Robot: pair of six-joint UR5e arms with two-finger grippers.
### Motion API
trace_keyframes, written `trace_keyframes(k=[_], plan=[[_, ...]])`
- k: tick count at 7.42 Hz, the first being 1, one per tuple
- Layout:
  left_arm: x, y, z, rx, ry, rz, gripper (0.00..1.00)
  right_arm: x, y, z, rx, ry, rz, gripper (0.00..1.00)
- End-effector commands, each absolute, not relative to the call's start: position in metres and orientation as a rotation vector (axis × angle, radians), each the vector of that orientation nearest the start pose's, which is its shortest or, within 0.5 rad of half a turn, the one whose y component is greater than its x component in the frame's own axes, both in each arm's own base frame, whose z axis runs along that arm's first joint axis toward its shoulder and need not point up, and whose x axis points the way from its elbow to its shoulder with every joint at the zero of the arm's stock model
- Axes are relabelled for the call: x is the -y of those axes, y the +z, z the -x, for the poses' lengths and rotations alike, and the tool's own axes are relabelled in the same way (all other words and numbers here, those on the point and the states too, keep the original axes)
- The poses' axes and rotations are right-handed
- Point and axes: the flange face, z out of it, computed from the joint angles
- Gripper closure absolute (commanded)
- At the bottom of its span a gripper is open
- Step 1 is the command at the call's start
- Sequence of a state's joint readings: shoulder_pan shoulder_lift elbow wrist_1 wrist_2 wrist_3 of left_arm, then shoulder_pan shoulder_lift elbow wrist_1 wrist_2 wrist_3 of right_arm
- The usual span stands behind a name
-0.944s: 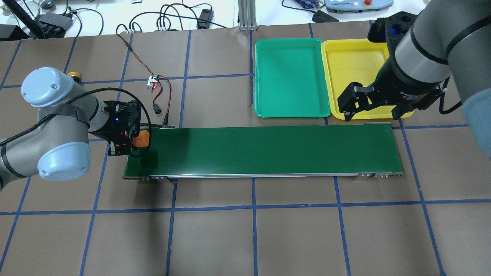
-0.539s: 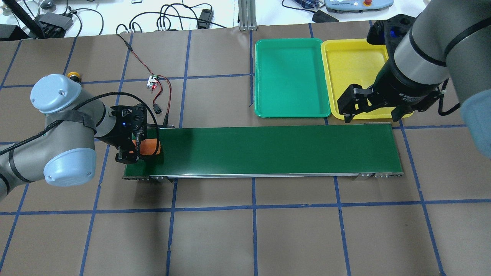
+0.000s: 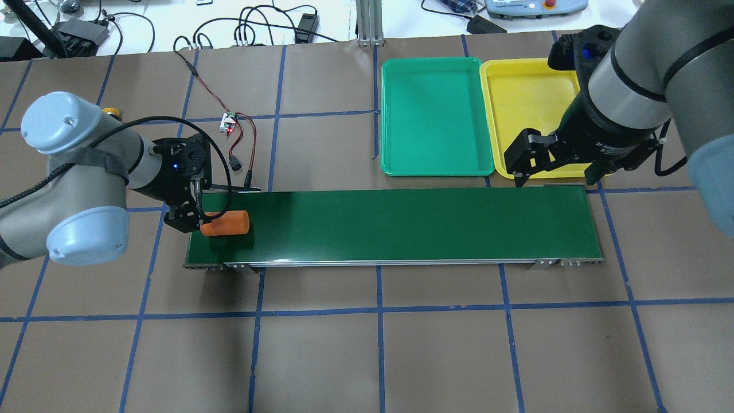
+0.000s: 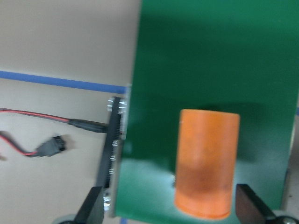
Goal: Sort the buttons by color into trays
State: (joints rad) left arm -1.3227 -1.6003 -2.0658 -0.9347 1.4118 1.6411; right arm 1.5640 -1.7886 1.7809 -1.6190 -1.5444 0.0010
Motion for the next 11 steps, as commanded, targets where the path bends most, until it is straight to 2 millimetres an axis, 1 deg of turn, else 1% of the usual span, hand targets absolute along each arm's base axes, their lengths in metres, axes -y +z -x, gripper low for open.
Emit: trace_keyframes(k=[1,2,3,4,5,6,7,8,9,10,11], plan=[[0.505,0.34,-0.051,-2.645,-0.267,-1.813,0.0,0.406,0.486,-0.133,-3.114,-0.084,-0.013,0.0],[0.511,0.333,-0.108,-2.776,-0.257,-1.627,0.0,0.406,0.486,-0.134,-3.113,-0.081,-0.013,0.0],[0.514,0.318,-0.152,-2.95,-0.235,-1.355,0.0,0.406,0.486,-0.134,-3.113,-0.081,-0.013,0.0],[0.528,0.302,-0.176,-3.045,-0.197,-1.166,0.0,0.406,0.486,-0.134,-3.113,-0.081,-0.013,0.0],[0.552,0.282,-0.196,-3.138,-0.126,-0.885,0.0,0.405,0.485,-0.134,-3.113,-0.081,-0.013,0.0],[0.579,0.281,-0.214,-3.185,-0.127,-0.624,0.0,0.405,0.485,-0.134,-3.113,-0.081,-0.013,0.0],[0.598,0.261,-0.228,-3.233,-0.098,-0.447,0.0,0.405,0.485,-0.134,-3.113,-0.081,-0.011,0.0],[0.61,0.239,-0.237,-3.248,-0.071,-0.42,0.0,0.405,0.485,-0.134,-3.113,-0.081,-0.008,0.0],[0.612,0.218,-0.238,-3.235,-0.097,-0.398,0.0,0.405,0.485,-0.134,-3.113,-0.081,-0.001,0.0],[0.616,0.203,-0.24,-3.245,-0.092,-0.322,0.0,0.404,0.485,-0.134,-3.113,-0.081,0.003,0.0],[0.62,0.192,-0.241,-3.268,-0.062,-0.142,0.0,0.404,0.485,-0.134,-3.113,-0.081,0.006,0.0]])
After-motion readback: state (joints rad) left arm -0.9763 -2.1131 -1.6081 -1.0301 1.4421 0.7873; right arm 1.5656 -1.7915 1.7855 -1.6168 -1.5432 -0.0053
